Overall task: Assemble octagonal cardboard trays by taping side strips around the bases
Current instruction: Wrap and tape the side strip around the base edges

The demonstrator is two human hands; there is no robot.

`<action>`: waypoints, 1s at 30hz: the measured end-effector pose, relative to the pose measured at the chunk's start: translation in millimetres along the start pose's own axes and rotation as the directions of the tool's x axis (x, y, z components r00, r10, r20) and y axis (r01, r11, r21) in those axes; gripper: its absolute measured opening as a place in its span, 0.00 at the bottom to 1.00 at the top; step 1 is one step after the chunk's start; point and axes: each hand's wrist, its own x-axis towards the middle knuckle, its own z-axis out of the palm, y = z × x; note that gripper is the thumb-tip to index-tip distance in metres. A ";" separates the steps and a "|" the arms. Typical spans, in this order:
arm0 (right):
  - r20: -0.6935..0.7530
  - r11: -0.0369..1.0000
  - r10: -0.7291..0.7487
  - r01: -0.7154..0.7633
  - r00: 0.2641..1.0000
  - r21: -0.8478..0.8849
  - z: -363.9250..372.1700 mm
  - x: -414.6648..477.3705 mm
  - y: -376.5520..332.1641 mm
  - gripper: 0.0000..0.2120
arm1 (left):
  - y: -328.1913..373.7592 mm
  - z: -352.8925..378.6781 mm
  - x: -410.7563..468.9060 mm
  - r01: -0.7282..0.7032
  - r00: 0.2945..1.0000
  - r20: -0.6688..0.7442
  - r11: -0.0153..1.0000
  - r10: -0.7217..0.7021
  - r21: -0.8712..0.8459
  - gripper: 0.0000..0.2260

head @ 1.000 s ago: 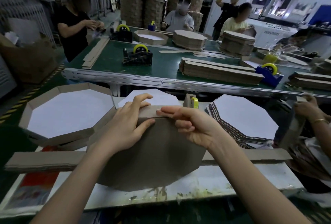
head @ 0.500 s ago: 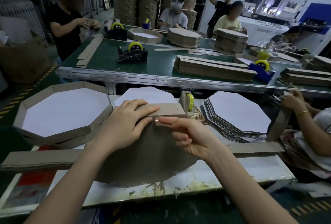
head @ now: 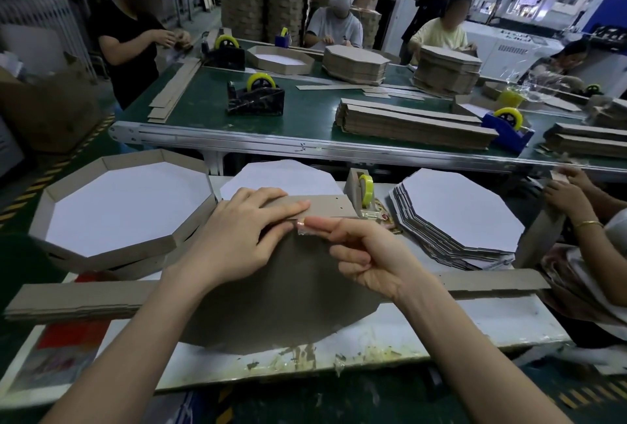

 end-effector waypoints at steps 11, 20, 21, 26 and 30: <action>0.033 0.975 0.036 -0.028 0.999 -0.221 -14.8 17.8 6.4 0.21 | 1.0 -9.6 11.5 0.114 0.983 0.151 0.990 -0.100 -0.089 0.15; 0.071 0.947 0.095 -0.069 0.993 -0.313 -24.1 7.7 -6.6 0.17 | 17.7 0.1 15.1 0.153 0.987 -0.038 0.983 -0.158 -0.101 0.24; 0.091 0.921 0.134 -0.090 0.987 -0.378 -24.1 5.3 -6.3 0.15 | 17.8 0.1 15.3 0.150 0.987 -0.041 0.986 -0.154 -0.074 0.24; 0.195 0.840 0.153 -0.024 0.969 -0.542 -20.0 -5.2 2.8 0.12 | 13.2 1.2 17.0 0.146 0.986 -0.076 0.989 -0.148 -0.033 0.26; 0.073 0.840 -0.290 0.290 0.954 -0.458 -22.7 -4.4 -24.5 0.14 | 17.0 3.8 16.5 0.116 0.991 -0.067 0.993 -0.115 0.004 0.29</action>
